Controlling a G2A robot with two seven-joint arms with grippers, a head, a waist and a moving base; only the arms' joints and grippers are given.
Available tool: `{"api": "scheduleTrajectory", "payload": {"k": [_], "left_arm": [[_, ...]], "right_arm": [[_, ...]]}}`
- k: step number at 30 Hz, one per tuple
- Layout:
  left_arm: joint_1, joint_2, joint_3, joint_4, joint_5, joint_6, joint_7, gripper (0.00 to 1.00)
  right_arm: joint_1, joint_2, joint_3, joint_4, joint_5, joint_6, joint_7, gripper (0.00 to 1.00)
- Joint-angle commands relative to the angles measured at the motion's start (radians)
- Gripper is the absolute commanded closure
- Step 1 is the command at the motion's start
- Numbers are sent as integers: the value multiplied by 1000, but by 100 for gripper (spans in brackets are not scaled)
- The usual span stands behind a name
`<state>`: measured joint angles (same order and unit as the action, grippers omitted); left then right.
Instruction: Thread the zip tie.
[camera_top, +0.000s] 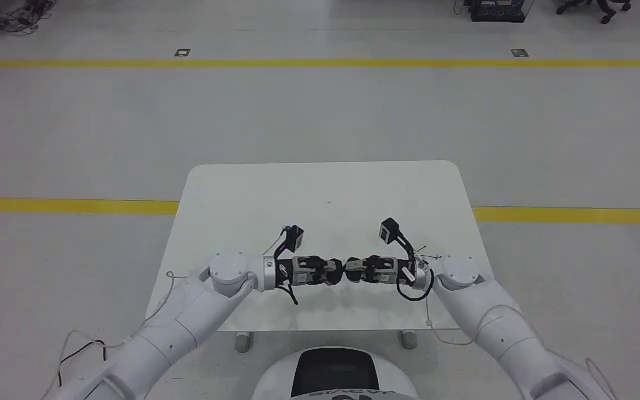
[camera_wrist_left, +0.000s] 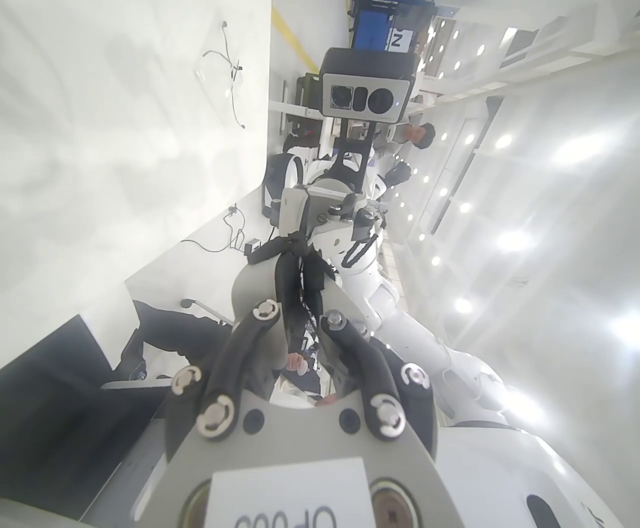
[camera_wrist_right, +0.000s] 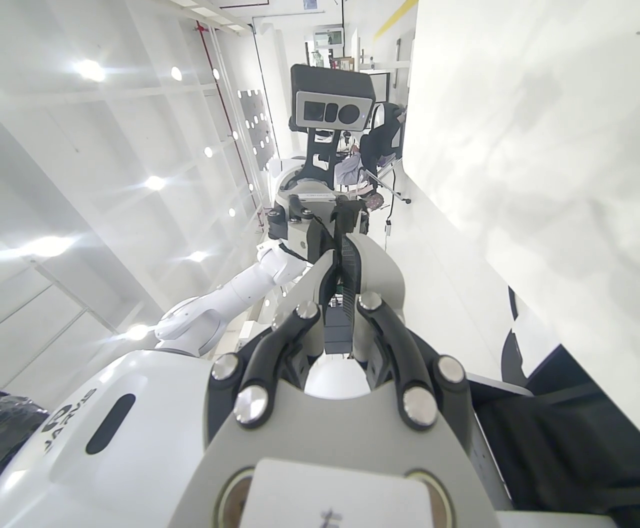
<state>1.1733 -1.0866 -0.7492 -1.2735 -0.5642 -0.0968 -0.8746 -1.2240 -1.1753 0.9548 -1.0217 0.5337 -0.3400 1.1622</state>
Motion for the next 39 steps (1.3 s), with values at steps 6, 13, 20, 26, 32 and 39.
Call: {"api": "scheduleTrajectory", "payload": {"k": [6,13,20,26,32,39], "left_arm": [[3,1,-3,0,-3,-5,0,89],[2,0,-2,3,-2,-4,0,91],[2,0,-3,4,-2,-4,2,95],[3,0,-3,1,3,-4,4,100],[3,1,-3,0,10,-4,12,100],[15,8,-25,-12,19,-20,37,100]], "right_arm": [[2,-1,-1,3,1,0,4,100],[4,-5,-7,3,5,0,17,100],[4,-8,-5,3,5,0,22,100],[6,-11,-8,17,5,0,24,100],[11,-11,2,30,22,12,26,0],[-21,17,68,-35,-35,33,-31,0]]}}
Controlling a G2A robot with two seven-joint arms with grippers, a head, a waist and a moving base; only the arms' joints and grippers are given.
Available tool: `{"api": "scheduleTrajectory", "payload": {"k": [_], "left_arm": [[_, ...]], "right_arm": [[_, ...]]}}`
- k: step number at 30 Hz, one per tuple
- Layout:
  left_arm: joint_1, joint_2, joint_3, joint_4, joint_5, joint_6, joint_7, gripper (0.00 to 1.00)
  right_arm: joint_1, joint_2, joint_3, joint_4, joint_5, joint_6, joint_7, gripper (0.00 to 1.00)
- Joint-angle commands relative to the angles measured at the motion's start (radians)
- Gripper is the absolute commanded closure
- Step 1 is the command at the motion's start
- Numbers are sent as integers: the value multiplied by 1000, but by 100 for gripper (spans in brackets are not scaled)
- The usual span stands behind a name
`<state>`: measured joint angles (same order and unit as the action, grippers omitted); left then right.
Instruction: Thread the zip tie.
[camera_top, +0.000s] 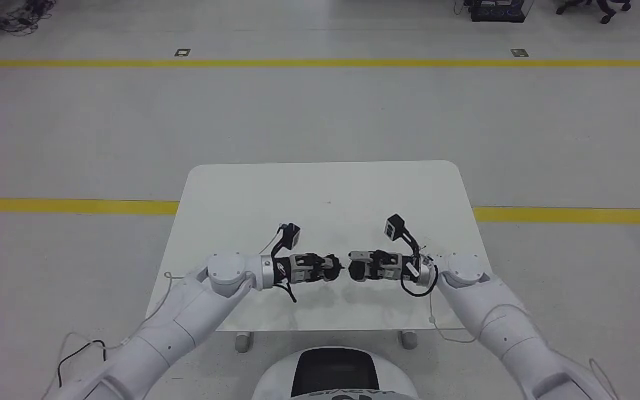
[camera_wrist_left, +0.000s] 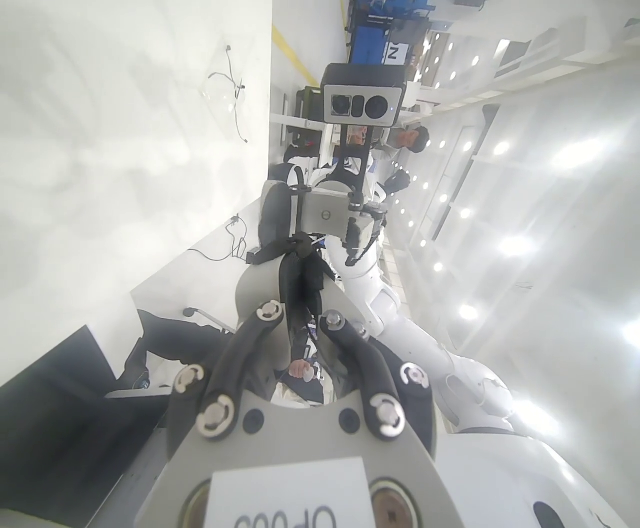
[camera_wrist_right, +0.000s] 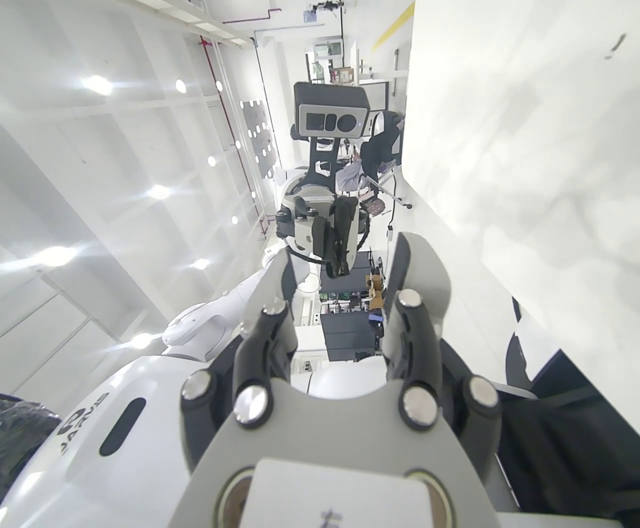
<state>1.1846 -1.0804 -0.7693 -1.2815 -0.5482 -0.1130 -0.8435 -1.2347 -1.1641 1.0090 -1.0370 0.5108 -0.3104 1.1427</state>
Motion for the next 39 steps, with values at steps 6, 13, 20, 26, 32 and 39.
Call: {"api": "scheduleTrajectory", "payload": {"k": [6,13,20,26,32,39], "left_arm": [[14,8,-22,-21,22,-40,25,100],[16,10,-15,-37,148,-14,156,100],[80,36,-62,-125,231,-17,214,100],[128,61,-122,-179,267,-36,223,100],[177,82,-180,-220,258,-45,193,100],[186,86,-190,-223,235,-51,159,100]], "right_arm": [[-26,14,33,-52,-19,6,-14,0],[-26,14,33,-52,-19,6,-14,0],[-26,14,33,-52,-19,6,-14,0],[-26,14,33,-52,-19,6,-14,0],[-26,14,33,-52,-19,6,-14,0],[-33,14,34,-58,-20,9,-35,0]]}}
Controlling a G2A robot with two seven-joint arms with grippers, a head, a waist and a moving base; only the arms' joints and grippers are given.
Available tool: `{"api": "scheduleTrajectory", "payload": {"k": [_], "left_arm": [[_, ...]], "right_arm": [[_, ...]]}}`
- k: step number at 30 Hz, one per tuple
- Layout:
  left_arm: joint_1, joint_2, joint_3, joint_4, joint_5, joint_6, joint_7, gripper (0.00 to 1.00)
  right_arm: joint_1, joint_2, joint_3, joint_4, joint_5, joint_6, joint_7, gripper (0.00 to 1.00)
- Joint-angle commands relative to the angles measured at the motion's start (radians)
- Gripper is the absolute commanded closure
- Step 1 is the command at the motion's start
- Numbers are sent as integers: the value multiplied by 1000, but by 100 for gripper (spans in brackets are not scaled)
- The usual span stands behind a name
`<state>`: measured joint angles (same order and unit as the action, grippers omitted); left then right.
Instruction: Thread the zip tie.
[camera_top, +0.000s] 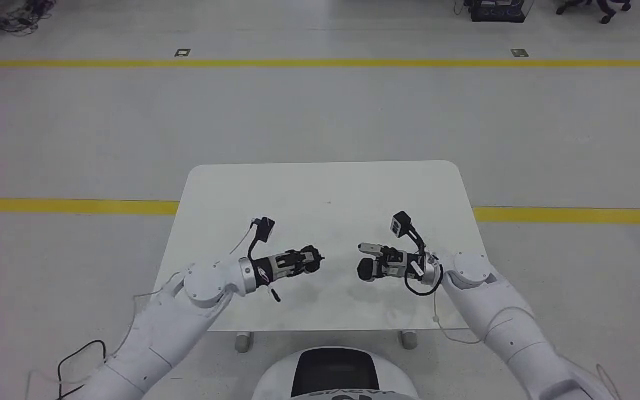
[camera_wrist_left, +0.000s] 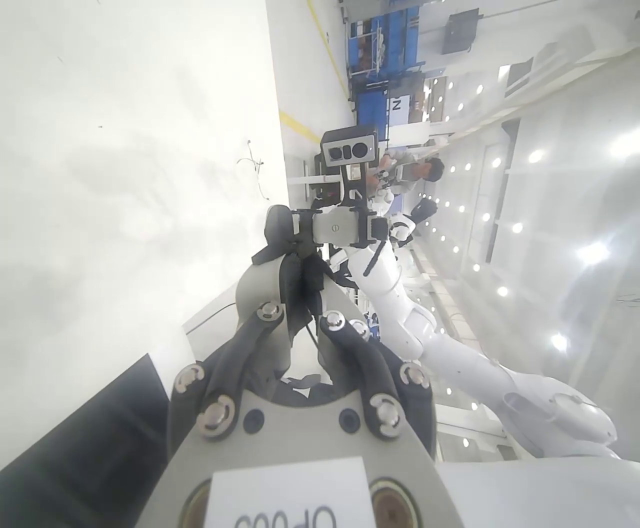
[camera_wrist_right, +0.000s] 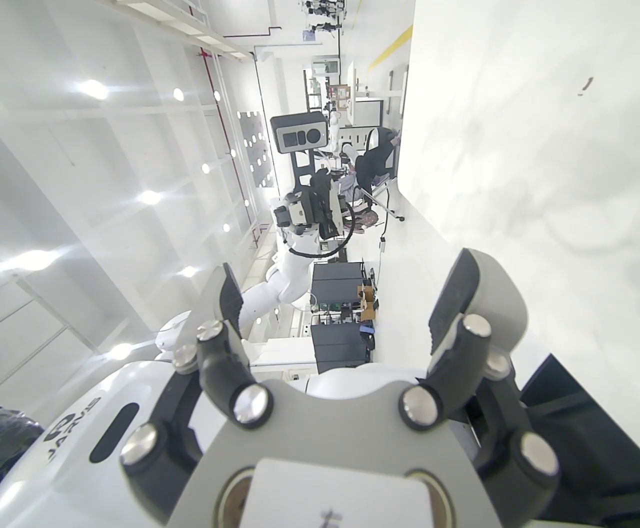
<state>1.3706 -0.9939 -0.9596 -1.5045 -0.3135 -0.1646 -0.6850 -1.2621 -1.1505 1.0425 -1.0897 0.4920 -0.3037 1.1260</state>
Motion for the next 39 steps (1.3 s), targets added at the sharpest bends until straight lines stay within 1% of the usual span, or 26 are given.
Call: {"api": "scheduleTrajectory", "payload": {"k": [1,3,4,7,9,11,13,15,17,18,21,24,25,29,39], "left_arm": [[0,0,0,0,1,0,1,100],[0,0,0,0,1,0,1,100],[0,0,0,0,1,0,1,100],[0,0,0,0,1,0,1,100],[0,0,0,0,1,0,1,100],[0,0,0,0,1,0,1,100],[0,0,0,0,1,0,1,100],[0,0,0,0,1,0,1,100],[0,0,0,0,1,0,1,100],[0,0,0,0,1,0,1,100],[0,0,0,0,1,0,1,100],[0,0,0,0,1,0,1,100],[0,0,0,0,1,0,1,100],[0,0,0,0,1,0,1,100],[0,0,0,0,1,0,1,100]], "right_arm": [[-8,2,5,-8,-6,10,-27,0],[-7,8,21,-23,-34,16,-38,0],[-5,16,37,-34,-77,27,-52,0],[-12,34,80,-76,-125,71,-58,0],[-17,50,115,-120,-195,133,-65,0],[-14,68,145,-178,-281,201,-44,0],[-19,80,170,-223,-339,249,-36,0],[-17,93,191,-279,-411,315,-27,0],[-13,102,197,-324,-482,390,-15,0],[-9,106,198,-355,-527,441,-13,0],[-1,114,188,-417,-614,549,-7,0],[4,117,165,-453,-684,630,-2,0],[5,117,154,-453,-718,644,-8,0],[12,114,132,-431,-784,644,-30,0],[13,114,131,-432,-785,644,-31,0]]}}
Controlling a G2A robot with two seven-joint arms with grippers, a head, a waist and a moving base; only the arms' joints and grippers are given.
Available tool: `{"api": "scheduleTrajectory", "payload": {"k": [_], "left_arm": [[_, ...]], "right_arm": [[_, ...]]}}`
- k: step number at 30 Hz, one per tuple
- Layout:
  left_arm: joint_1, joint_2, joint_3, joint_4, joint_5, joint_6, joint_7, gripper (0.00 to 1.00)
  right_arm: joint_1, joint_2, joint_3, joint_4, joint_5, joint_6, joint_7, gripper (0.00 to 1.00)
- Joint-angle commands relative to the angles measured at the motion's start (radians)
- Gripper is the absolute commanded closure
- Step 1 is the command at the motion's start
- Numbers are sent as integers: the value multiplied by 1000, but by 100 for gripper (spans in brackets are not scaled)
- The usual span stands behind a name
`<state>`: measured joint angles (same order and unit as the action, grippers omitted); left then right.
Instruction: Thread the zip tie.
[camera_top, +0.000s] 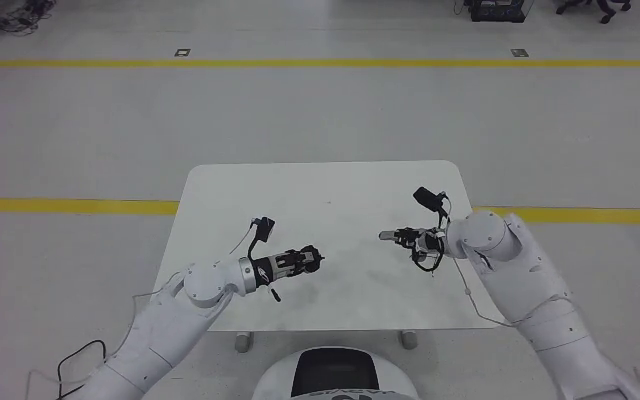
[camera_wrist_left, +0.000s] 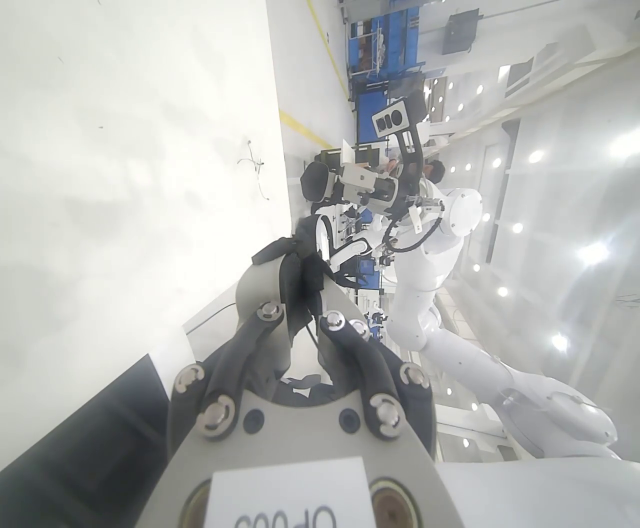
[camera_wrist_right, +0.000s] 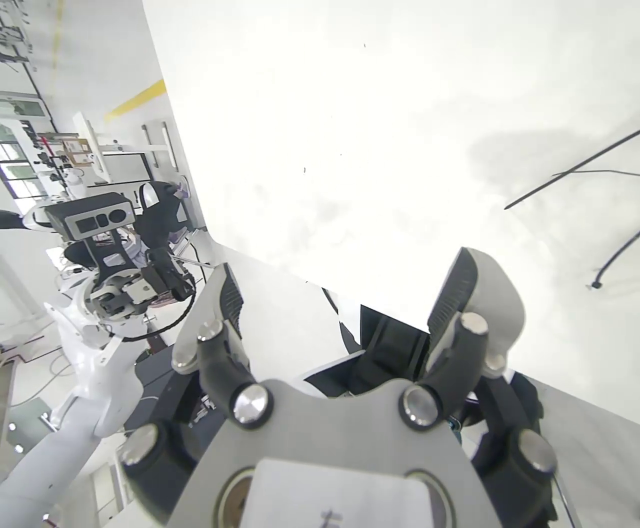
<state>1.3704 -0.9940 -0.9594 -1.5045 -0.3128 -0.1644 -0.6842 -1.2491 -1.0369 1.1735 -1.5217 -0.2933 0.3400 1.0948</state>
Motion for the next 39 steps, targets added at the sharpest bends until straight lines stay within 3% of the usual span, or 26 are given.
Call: {"api": "scheduleTrajectory", "payload": {"k": [1,14,19,25,32,37,39], "left_arm": [[0,0,0,0,0,0,0,100],[0,0,0,0,0,0,0,100],[0,0,0,0,0,0,0,100],[0,0,0,0,0,0,0,100],[0,0,0,0,0,0,0,100],[0,0,0,0,0,0,0,100],[0,0,0,0,0,0,0,100]], "right_arm": [[0,0,0,0,0,0,0,0],[-9,-1,-1,2,-5,0,-32,0],[5,-8,-10,75,-50,0,-27,0],[44,-43,-21,135,-182,0,-32,0],[109,-128,1,170,-460,0,98,0],[130,-233,69,162,-756,0,284,0],[122,-279,98,164,-830,0,295,0]]}}
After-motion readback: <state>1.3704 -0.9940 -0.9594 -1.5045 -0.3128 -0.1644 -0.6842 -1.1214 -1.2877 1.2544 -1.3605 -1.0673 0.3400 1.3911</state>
